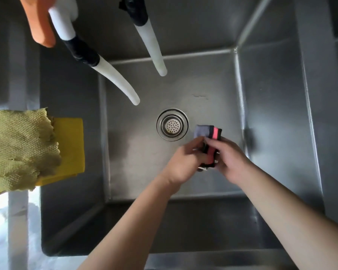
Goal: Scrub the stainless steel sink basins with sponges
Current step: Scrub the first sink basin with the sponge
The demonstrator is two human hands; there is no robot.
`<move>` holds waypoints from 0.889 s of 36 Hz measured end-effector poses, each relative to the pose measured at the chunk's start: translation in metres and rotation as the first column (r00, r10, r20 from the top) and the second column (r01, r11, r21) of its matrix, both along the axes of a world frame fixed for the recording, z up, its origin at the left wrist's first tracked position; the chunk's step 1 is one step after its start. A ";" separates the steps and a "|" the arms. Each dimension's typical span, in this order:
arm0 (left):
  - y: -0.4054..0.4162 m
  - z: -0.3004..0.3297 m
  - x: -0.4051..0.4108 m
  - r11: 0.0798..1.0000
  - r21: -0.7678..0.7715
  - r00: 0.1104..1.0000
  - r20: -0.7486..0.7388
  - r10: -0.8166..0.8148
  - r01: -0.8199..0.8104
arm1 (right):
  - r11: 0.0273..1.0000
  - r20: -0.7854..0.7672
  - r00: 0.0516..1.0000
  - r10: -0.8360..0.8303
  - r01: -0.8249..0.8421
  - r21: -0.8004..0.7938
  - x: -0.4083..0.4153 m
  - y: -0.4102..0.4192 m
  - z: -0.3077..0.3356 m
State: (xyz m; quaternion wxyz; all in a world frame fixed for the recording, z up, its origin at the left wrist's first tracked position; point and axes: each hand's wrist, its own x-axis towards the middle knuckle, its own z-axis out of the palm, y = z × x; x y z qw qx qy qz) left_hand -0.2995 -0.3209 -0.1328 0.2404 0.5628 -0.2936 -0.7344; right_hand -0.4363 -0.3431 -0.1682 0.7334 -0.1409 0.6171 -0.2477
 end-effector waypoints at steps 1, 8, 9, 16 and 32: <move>0.000 -0.003 0.006 0.995 0.079 0.994 -0.079 0.070 -0.064 | 0.999 -0.016 1.000 0.009 -0.009 0.032 -0.003 0.000 -0.004; 0.011 -0.062 0.070 0.957 -0.064 0.773 0.576 0.266 -0.281 | 0.984 -0.480 0.871 0.106 -0.162 -0.078 -0.008 -0.056 -0.039; 0.016 -0.071 0.082 0.969 -0.072 0.696 0.683 0.221 -0.236 | 0.956 -0.588 0.801 0.115 -0.249 -0.153 -0.006 -0.073 -0.041; 0.059 -0.118 0.120 0.981 0.177 0.324 0.926 -0.195 0.083 | 0.476 -0.994 0.106 0.018 -0.875 -0.084 -0.004 -0.201 -0.047; 0.084 -0.165 0.122 0.993 0.109 0.174 0.978 -0.114 0.039 | 0.274 -0.978 -0.151 0.143 -0.944 0.186 0.026 -0.144 -0.096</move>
